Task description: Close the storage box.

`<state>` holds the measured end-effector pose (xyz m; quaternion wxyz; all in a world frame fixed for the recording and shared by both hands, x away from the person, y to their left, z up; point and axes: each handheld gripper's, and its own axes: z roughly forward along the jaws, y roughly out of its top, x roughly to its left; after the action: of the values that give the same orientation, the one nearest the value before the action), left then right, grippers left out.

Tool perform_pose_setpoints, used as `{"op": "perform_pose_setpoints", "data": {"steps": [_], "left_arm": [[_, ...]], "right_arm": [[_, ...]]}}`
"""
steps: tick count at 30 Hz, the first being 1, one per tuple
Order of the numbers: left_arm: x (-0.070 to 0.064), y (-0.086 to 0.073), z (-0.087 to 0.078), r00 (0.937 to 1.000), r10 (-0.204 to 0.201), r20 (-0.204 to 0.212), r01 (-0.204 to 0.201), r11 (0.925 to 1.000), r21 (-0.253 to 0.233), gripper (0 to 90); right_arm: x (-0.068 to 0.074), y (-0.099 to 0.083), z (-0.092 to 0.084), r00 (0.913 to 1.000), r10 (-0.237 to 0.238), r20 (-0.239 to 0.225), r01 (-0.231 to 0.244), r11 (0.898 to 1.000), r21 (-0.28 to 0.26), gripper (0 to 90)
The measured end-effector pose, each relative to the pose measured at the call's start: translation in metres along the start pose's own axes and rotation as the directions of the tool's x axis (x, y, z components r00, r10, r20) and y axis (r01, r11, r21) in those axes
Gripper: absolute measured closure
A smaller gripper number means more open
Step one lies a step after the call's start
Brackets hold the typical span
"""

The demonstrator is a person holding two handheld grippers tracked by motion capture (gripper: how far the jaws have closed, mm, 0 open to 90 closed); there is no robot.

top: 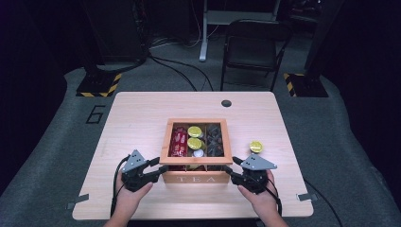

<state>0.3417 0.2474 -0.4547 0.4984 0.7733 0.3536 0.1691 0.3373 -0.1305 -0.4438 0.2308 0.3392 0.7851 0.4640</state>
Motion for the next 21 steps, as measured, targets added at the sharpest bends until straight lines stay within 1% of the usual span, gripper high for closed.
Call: {"op": "perform_pose_setpoints", "data": {"steps": [2,3,4,5,7,8,10,14,15,16,17,18,19,21], "left_arm": [[-0.001,-0.002,0.000,1.0000,-0.007,-0.002,0.007,1.0000,-0.005,54.9],[-0.001,-0.002,0.000,1.0000,-0.008,0.001,0.008,1.0000,0.000,54.5],[-0.001,-0.002,-0.001,1.0000,-0.002,0.000,0.002,1.0000,0.004,54.5],[-0.001,-0.003,-0.001,1.0000,-0.003,-0.003,0.003,1.0000,0.002,54.3],[-0.002,-0.004,-0.002,1.0000,-0.002,0.000,0.002,0.9999,0.012,54.3],[-0.002,-0.005,-0.001,1.0000,0.000,-0.007,0.000,1.0000,0.005,54.3],[-0.002,-0.006,-0.002,1.0000,-0.005,-0.001,0.005,0.9999,0.013,54.3],[-0.003,-0.008,-0.003,0.9999,-0.007,0.010,0.006,0.9997,0.022,53.9],[-0.002,-0.008,-0.004,0.9999,-0.007,0.011,0.007,0.9999,0.007,53.4],[-0.001,-0.008,-0.005,0.9997,-0.011,0.020,0.011,0.9999,-0.002,53.5],[0.000,-0.007,-0.006,0.9993,-0.027,0.024,0.028,0.9996,-0.012,53.6],[0.001,-0.007,-0.007,0.9994,-0.032,0.013,0.032,0.9992,-0.023,53.8],[0.001,-0.007,-0.007,0.9995,-0.029,0.010,0.029,0.9994,-0.021,53.9],[0.001,-0.008,-0.005,0.9993,-0.033,0.019,0.033,0.9995,-0.005,54.0]], "right_arm": [[0.001,-0.002,0.001,1.0000,-0.003,-0.002,0.003,1.000,0.003,52.9],[0.001,-0.003,0.001,1.0000,0.008,-0.001,-0.008,1.000,0.005,52.8],[0.001,-0.003,0.002,1.0000,0.006,-0.002,-0.006,1.000,0.004,52.8],[0.001,-0.004,0.002,1.0000,0.006,-0.001,-0.006,1.000,0.004,52.7],[0.001,-0.005,0.003,1.0000,0.007,-0.001,-0.007,1.000,0.007,52.7],[0.001,-0.006,0.003,1.0000,0.005,-0.003,-0.005,1.000,0.011,52.7],[0.001,-0.008,0.004,0.9999,0.015,-0.004,-0.015,1.000,0.021,52.7],[0.001,-0.010,0.005,0.9998,0.016,-0.013,-0.015,0.999,0.028,52.7],[0.001,-0.011,0.006,0.9998,0.017,-0.011,-0.016,0.999,0.032,52.6],[0.001,-0.012,0.007,0.9999,0.006,-0.009,-0.006,0.999,0.041,52.6],[0.002,-0.013,0.008,1.0000,0.001,-0.006,-0.001,0.998,0.056,52.5],[0.004,-0.014,0.009,1.0000,-0.008,0.000,0.008,0.998,0.068,52.4],[0.005,-0.015,0.010,0.9999,-0.014,0.002,0.013,0.997,0.080,52.4],[0.005,-0.016,0.011,0.9999,-0.010,0.005,0.010,0.996,0.084,52.3]]}}
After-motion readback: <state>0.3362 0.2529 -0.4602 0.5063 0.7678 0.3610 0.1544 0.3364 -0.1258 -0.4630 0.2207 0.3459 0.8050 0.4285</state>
